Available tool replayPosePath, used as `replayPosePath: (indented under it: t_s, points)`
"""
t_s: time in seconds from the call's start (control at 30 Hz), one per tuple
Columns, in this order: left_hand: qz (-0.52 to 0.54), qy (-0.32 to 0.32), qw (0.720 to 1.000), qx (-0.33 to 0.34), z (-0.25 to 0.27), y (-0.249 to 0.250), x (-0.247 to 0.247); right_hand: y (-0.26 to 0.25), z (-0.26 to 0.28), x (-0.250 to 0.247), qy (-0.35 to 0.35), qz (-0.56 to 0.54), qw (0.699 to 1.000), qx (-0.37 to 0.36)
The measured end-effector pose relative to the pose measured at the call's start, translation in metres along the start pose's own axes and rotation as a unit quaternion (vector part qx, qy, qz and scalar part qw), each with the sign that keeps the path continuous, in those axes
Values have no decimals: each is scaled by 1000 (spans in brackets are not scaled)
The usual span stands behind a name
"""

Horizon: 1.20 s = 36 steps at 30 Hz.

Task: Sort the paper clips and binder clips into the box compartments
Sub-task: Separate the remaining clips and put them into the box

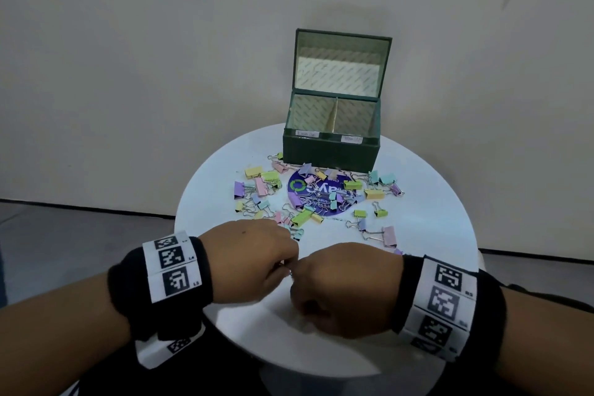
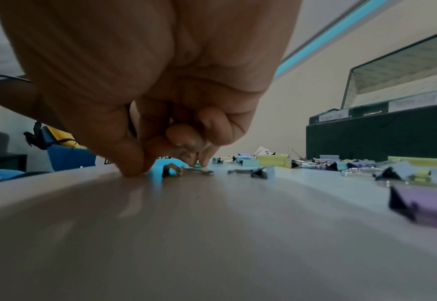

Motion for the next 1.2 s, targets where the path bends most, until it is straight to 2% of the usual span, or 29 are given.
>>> replayPosePath:
  t_s: [0.1, 0.2, 0.27, 0.37, 0.43, 0.57, 0.7, 0.77, 0.9, 1.0, 1.1, 1.2]
  points:
    - [-20, -22, 1000, 2, -1, 0, 3, 9, 2, -14, 37, -30, 999, 12]
    - [-38, -4, 999, 27, -1, -3, -3, 57, 7, -50, 157, -43, 982, 98]
    - [-9, -19, 1000, 10, -4, -9, -10, 102, 15, -80, 240, -72, 951, 183]
    - [30, -26, 999, -19, -26, -20, -32, 164, 28, -112, 321, -113, 890, 303]
    - [46, 2, 998, -38, -53, -25, -53, 193, 30, -124, 338, -88, 869, 349]
    - [103, 100, 983, -116, -120, -42, -90, 219, 26, -125, 316, -86, 863, 385]
    - [126, 200, 958, -163, -173, -59, -110, 219, 47, -113, 401, -110, 829, 374]
    - [139, 209, 952, -177, -190, -64, -114, 214, 58, -100, 380, -115, 835, 380]
    - [116, 183, 958, -187, -203, -65, -110, 197, 63, -66, 185, -111, 902, 375]
    - [92, 165, 972, -142, -183, -57, -107, 191, 60, -48, 115, -102, 911, 382]
    - [23, 70, 994, -75, -147, -42, -91, 186, 55, -37, 74, -101, 909, 397]
    - [-37, -13, 999, -28, -116, -30, -67, 177, 49, -35, 68, -85, 916, 387]
Point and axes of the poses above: each hand's wrist, its own z-axis away from the middle knuckle, its own x-axis out of the palm, y = z × x, the point moved 5 cm from there along -z, towards the middle knuckle, and after that the axes turned 2 degrees about -x, right-handed, at the moved point
